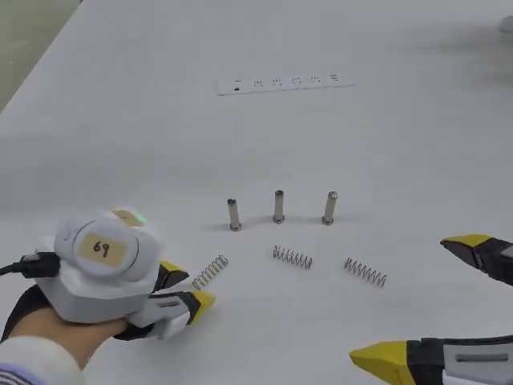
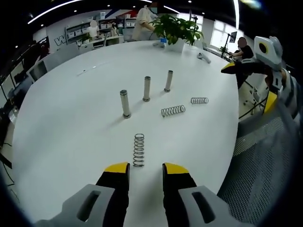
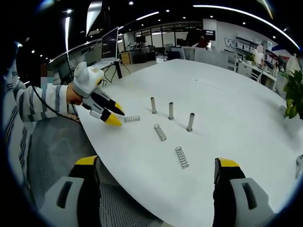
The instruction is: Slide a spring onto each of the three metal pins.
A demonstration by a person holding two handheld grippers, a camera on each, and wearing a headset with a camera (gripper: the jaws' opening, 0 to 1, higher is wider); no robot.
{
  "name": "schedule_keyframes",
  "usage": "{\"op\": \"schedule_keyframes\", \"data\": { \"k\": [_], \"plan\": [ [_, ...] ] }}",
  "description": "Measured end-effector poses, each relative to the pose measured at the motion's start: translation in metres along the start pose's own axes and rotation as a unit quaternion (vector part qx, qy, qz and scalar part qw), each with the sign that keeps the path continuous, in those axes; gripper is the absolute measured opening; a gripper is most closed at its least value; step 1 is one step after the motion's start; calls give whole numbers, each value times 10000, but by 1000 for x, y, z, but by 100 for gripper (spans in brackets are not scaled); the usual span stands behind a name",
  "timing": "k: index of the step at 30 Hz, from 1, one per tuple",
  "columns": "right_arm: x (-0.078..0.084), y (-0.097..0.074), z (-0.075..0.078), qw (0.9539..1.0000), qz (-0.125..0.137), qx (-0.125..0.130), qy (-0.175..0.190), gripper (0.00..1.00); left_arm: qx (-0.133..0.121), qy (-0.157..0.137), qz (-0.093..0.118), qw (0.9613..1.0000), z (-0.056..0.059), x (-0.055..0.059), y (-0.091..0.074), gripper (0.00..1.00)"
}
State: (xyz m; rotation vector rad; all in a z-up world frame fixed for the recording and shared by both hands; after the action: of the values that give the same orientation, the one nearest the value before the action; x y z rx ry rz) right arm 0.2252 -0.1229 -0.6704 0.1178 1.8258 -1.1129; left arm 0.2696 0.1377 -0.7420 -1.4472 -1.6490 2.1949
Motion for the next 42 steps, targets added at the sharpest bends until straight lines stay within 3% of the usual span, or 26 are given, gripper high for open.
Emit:
{"op": "schedule_keyframes", "data": {
  "k": [6, 14, 26, 33, 42],
  "plan": [
    [0, 2, -2, 10000, -46, -68, -37, 100, -189, -6, -45, 9998, -3, 5, 4, 22],
    [3, 2, -3, 9998, -122, -115, -111, 99, -134, -20, -22, 9999, 1, 9, 9, 19],
    [7, 2, -4, 9996, -205, -136, -126, 97, -251, -49, 186, 9995, -5, 10, 11, 8],
    [1, 3, -4, 9997, -122, -117, -195, 95, -321, -24, 223, 9992, -7, 10, 10, 6],
    [-2, 4, -6, 9991, -200, -203, -329, 94, -342, -1, 394, 9986, -7, 8, 14, 3]
  ]
}}
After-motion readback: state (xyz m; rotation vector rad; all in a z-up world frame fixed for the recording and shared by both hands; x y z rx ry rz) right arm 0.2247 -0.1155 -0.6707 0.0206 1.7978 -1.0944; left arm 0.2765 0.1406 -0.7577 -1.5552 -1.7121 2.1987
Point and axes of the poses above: the centre of the closed fingertips' face, and the gripper's own axes: y roughly forward along the fingers, z roughly to its right, x roughly out of its underside, the point moved 7 cm from there along -y, roughly backward along the fingers, and after that the axes turned 2 degrees about y, right-handed, at the moved point
